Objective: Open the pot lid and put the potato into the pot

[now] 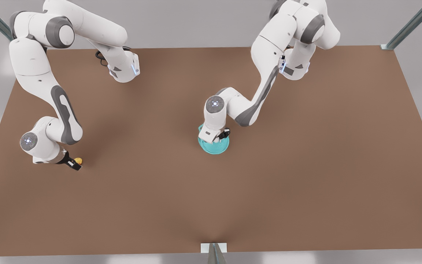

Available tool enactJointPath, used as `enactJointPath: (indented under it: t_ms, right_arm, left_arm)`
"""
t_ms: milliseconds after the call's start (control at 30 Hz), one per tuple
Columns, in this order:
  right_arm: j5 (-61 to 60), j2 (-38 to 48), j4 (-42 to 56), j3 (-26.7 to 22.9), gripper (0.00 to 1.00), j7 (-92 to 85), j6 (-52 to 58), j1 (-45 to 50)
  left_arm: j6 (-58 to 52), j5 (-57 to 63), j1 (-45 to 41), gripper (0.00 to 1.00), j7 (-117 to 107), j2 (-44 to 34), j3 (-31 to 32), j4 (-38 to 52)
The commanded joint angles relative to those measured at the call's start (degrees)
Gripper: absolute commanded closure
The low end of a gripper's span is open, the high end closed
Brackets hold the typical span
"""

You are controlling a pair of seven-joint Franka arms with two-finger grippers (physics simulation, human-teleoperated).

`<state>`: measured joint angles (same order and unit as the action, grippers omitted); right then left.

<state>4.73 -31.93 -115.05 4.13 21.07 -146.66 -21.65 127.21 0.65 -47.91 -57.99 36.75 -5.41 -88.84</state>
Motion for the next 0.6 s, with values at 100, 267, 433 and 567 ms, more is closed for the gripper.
enactJointPath:
  t_ms: [100, 267, 433, 567]
  right_arm:
    - [0.02, 0.38, -1.5, 0.0, 0.0, 0.11, -1.35, -0.76]
    - [-0.16, 2.57, -2.46, 0.53, 0.0, 3.01, -0.73, -0.24]
    - [-0.07, 1.79, -2.46, 0.62, 0.05, 3.19, -1.43, -0.06]
    - [-0.07, 1.34, -2.46, 0.62, 0.06, 3.19, -2.23, -0.06]
  left_arm:
    - [-4.34, -0.38, 17.49, 0.59, 27.39, 1.13, -0.31, 1.13]
    - [4.8, -0.3, 22.59, 0.58, 34.43, 7.9, -0.31, 2.0]
    - [5.86, -0.21, 22.51, 0.0, 34.52, 8.61, -0.22, 2.71]
    - [-16.08, -1.96, 25.92, 0.0, 50.66, -4.3, -2.24, 4.11]
